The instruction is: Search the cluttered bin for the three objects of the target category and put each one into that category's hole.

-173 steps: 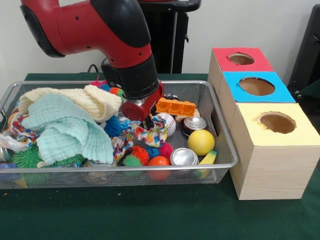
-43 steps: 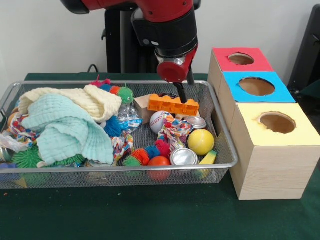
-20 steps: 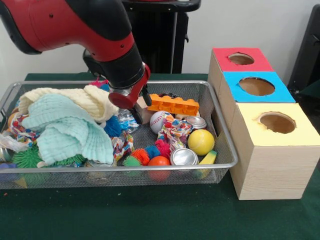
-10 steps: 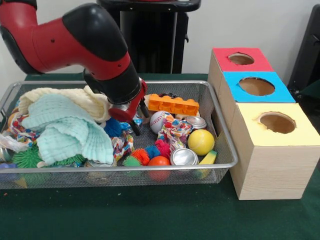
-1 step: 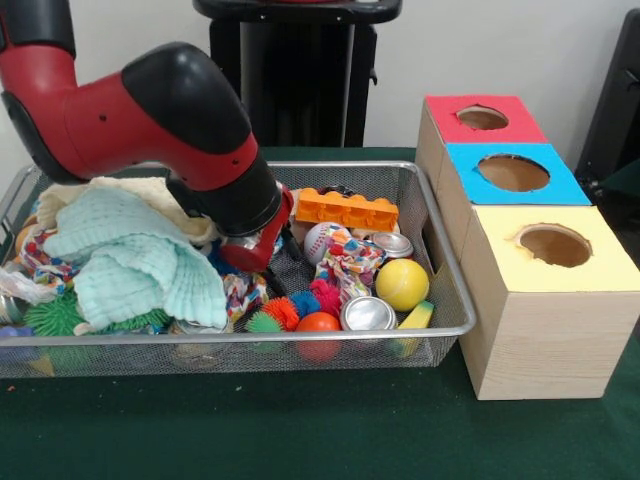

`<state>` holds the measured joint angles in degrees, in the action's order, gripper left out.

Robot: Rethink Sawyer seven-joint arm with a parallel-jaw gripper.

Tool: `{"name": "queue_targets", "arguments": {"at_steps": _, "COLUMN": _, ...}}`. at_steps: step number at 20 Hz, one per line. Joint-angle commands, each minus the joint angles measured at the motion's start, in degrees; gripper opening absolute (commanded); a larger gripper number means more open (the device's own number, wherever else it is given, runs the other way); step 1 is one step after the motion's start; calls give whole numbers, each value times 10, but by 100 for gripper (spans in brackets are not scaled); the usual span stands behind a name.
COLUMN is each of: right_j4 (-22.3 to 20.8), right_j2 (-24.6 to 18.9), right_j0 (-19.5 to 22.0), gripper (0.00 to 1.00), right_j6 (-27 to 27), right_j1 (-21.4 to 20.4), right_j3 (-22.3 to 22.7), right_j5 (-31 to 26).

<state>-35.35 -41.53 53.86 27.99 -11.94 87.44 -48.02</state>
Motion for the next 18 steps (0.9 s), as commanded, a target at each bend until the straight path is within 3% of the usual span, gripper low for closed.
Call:
{"name": "queue_targets", "arguments": {"at_steps": 1, "right_j4": -18, "right_j2": -40, "right_j0": 16, "gripper": 100, "right_j6": -230, "right_j1": 40, "right_j3": -112, "right_j5": -85}}
{"name": "queue_targets", "arguments": {"at_steps": 4, "right_j4": -12, "right_j2": -41, "right_j0": 11, "gripper": 100, "right_j6": -245, "right_j1": 47, "right_j3": -142, "right_j5": -116}}
{"name": "queue_targets", "arguments": {"at_steps": 10, "right_j4": 2, "right_j2": -42, "right_j0": -7, "gripper": 100, "right_j6": -196, "right_j1": 39, "right_j3": -149, "right_j5": -119}}
{"name": "queue_targets", "arguments": {"at_steps": 18, "right_j4": 23, "right_j2": -41, "right_j0": -55, "gripper": 100, "right_j6": -171, "right_j1": 11, "right_j3": -204, "right_j5": -207}}
